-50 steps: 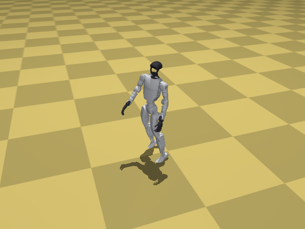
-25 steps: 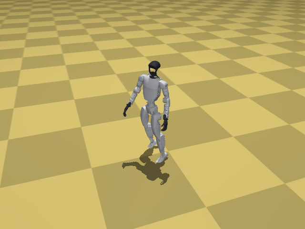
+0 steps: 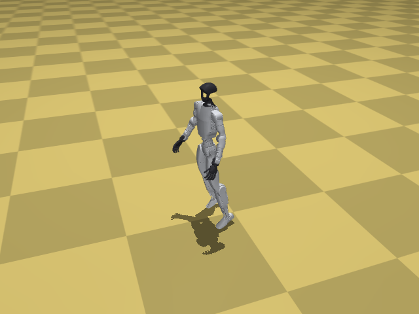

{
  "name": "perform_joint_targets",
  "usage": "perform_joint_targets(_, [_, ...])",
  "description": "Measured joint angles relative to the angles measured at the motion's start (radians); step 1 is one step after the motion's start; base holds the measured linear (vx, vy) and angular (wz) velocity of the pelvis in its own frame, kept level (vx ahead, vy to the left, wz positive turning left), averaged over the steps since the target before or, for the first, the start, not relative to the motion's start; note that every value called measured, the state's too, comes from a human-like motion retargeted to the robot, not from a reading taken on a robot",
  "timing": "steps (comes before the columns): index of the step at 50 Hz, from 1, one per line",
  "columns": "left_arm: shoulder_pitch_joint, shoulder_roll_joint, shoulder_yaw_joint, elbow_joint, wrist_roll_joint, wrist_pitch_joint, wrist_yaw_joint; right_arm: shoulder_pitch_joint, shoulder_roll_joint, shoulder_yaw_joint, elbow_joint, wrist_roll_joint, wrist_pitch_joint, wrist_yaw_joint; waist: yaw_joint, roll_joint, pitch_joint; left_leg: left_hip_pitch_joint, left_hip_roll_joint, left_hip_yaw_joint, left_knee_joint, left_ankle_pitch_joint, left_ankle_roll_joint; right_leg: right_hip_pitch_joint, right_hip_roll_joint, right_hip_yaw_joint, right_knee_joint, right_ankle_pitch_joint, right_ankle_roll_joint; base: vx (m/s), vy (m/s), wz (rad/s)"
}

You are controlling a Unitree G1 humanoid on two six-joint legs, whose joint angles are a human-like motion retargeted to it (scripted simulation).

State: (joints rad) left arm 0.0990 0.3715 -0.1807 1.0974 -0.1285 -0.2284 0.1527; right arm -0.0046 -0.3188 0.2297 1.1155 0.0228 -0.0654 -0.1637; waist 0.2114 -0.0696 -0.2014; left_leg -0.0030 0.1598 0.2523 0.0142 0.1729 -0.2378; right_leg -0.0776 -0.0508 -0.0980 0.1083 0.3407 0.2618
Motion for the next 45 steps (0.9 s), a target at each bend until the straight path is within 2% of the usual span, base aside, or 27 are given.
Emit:
perform_joint_targets(13, [-0.088,0.0,-0.034,-0.029,-0.055,0.012,0.015,0.031,-0.034,-0.015,-0.003,0.048,0.028,-0.017,-0.14,-0.017,0.048,0.007,0.026,0.126,0.056,0.107,0.025,0.005,0.032,0.102,-0.029,-0.003,0.0,-0.02,-0.24,-0.58])
perform_joint_targets(25, [-0.178,-0.011,-0.116,-0.029,0.005,0.03,0.012,0.077,-0.069,-0.065,-0.016,0.079,0.039,-0.006,-0.287,-0.015,0.047,0.049,-0.011,0.102,0.072,0.173,0.069,0.033,0.007,0.197,-0.044,0.016,0.0,0.02,-0.11,-0.56])
perform_joint_targets(35, [-0.206,-0.042,-0.113,-0.15,-0.015,0.031,0.004,0.101,-0.099,-0.07,-0.001,0.093,0.069,-0.008,-0.388,0.018,0.049,0.068,-0.008,0.014,0.094,0.214,0.037,0.046,0.024,0.273,-0.048,0.029,0.0,0.02,-0.09,-0.53])
perform_joint_targets(37, [-0.217,-0.03,-0.106,-0.186,-0.127,0.067,0.014,0.063,-0.127,0.001,0.008,0.206,0.087,-0.029,-0.398,0.024,0.06,0.082,-0.003,-0.005,0.072,0.247,0.023,0.041,0.051,0.27,-0.045,0.043,0.0,-0.01,-0.3,-0.77])
perform_joint_targets(45, [-0.202,-0.026,-0.136,-0.202,-0.06,0.071,-0.016,0.063,-0.122,-0.014,-0.004,0.231,0.076,-0.018,-0.463,0.039,0.067,0.101,-0.009,-0.033,0.093,0.26,0.021,0.054,0.06,0.31,-0.055,0.054,0.0,-0.01,-0.04,-0.53])
